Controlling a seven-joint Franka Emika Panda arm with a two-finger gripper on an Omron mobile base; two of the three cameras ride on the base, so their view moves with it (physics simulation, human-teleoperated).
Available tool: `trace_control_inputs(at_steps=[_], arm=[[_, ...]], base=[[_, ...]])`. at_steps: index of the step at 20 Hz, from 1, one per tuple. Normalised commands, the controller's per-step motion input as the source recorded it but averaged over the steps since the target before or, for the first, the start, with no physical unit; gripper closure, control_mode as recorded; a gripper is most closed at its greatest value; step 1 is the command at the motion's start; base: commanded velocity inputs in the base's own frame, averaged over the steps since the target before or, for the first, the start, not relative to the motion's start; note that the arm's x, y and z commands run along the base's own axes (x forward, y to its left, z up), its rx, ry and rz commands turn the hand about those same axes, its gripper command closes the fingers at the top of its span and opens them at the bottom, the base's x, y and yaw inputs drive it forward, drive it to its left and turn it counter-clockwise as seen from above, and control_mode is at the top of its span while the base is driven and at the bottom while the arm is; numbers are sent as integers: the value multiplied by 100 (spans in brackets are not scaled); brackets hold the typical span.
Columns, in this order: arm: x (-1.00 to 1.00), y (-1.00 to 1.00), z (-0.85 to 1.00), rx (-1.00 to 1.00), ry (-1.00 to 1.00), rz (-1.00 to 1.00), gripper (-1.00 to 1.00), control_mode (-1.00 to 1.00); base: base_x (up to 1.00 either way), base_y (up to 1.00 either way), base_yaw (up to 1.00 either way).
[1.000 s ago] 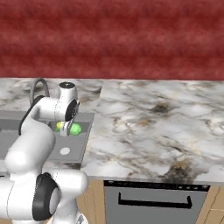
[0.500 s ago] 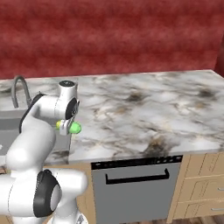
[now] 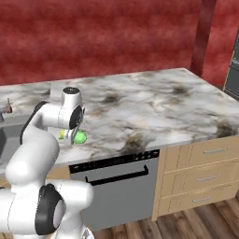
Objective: Turn on the sink faucet. Then move the corn from the counter to the sink. Turn off the sink. Move the vegetable from the sink to the pot next to the stove. Finally move the pot to the front left burner.
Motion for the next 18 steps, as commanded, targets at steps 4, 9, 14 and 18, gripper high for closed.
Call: trace_control_inputs(at_steps=[4,9,14,18], arm=[[0,0,0,0,0,0,100,100],[0,0,0,0,0,0,100,100],[0,0,0,0,0,0,100,100],[0,0,0,0,0,0,100,100]], base=[[0,-50,-33],[0,-48,-36],[0,-49,-38],[0,-51,-39]])
